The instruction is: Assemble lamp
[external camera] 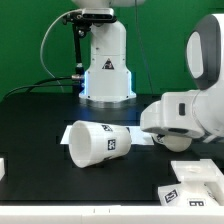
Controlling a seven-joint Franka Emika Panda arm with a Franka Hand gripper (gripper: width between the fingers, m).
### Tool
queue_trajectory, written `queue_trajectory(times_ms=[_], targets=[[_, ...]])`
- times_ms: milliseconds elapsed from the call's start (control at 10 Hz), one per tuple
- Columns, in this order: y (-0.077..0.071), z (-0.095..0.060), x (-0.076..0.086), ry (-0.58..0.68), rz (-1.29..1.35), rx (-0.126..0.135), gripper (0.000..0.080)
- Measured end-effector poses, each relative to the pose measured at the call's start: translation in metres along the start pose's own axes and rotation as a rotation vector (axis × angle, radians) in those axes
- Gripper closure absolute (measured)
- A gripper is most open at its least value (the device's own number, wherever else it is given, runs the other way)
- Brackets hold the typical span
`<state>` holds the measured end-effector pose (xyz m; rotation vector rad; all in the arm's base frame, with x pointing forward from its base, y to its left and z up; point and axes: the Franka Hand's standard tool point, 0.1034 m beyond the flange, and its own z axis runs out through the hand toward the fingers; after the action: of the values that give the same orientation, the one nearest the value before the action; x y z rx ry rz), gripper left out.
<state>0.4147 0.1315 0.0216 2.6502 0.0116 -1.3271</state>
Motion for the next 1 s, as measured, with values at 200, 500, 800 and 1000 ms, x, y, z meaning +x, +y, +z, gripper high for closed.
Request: queue_trajectory(times_ms=[200,500,800,1000], targets=[[0.001,0.000,0.000,0.000,0.001,0.001,0.0233],[0.002,-0.006,-0.001,0.001,0.004,0.012,0.0233],[0.039,-0.098,-0.024,0.095,0.066,0.220,0.0232],[0.069,-0.152,-0.029,0.297,0.089,0.233,0.0231]])
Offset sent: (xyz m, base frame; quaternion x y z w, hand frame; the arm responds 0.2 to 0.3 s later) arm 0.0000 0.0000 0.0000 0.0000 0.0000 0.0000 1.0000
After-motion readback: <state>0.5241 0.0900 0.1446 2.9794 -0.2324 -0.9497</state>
